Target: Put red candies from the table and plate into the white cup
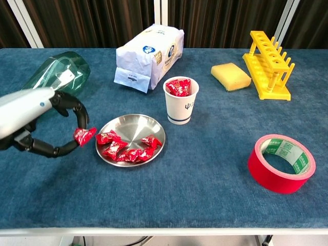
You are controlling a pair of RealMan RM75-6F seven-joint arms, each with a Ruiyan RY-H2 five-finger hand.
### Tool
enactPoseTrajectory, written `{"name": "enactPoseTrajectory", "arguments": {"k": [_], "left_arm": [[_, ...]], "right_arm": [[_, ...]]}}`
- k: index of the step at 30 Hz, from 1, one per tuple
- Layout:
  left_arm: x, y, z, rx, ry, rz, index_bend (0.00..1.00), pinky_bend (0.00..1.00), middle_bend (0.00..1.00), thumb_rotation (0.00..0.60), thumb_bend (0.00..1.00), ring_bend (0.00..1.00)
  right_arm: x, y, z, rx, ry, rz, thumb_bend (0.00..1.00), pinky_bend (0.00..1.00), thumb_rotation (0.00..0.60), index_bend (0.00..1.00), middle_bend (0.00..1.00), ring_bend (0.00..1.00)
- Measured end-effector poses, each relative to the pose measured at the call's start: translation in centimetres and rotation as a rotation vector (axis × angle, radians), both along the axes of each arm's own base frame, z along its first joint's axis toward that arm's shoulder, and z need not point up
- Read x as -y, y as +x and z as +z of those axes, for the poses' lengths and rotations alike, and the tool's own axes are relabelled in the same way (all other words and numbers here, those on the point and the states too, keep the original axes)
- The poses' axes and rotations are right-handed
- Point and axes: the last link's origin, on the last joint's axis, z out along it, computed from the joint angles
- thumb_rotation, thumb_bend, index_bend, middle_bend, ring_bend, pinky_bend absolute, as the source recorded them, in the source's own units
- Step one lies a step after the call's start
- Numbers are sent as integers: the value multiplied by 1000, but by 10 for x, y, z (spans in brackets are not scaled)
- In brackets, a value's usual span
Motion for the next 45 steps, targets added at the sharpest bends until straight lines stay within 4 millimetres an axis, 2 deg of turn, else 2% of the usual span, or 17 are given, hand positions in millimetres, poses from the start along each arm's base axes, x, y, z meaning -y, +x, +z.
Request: {"name": "enactPoseTrajectory", "arguments": {"k": [2,6,9,11,15,21,23,28,31,35,38,41,45], "left_arm": [[-9,12,8,20,18,-15,574,312,368,600,379,207],[-36,49,22,36,47,-82,574,314,368,600,380,209],[-55,74,21,4,53,-119,576,311,368,600,381,208],[-66,88,15,-21,47,-127,577,307,368,600,381,208],[-91,116,-11,-49,9,-103,577,306,368,600,381,207],[-116,145,-46,-74,-18,-63,548,305,368,600,383,207],[-119,147,-52,-89,-23,-55,473,303,362,600,383,203],[-115,144,-54,-107,-41,-61,140,290,339,600,377,193],[-110,143,-50,-101,-42,-77,77,289,335,600,361,191],[-102,141,-40,-87,-34,-89,76,289,326,600,351,186],[-94,135,-30,-76,-31,-85,165,292,318,600,344,184],[-80,116,-21,-81,-43,-57,227,295,310,600,323,184],[-57,78,-17,-116,-70,-12,313,292,301,600,304,179]], "right_arm": [[0,0,0,1,-1,1,221,0,600,0,0,0],[-1,0,2,4,-11,1,221,0,600,0,0,0],[0,0,3,5,-13,1,221,0,600,0,0,0],[0,-1,3,4,-11,0,222,0,600,0,0,0],[1,-2,4,2,-6,0,221,0,600,0,0,0],[3,-3,2,1,2,-3,221,0,600,0,0,0],[3,-2,2,1,2,-1,221,0,600,0,0,0],[2,-2,3,2,-6,0,220,0,600,0,0,0],[2,-1,2,1,-6,1,221,0,600,0,0,0],[1,-1,1,-1,-1,1,221,0,600,0,0,0],[1,0,1,2,-3,3,221,0,600,0,0,0],[1,-1,2,3,-5,3,221,0,600,0,0,0],[1,0,0,0,10,5,221,0,600,0,0,0]]}}
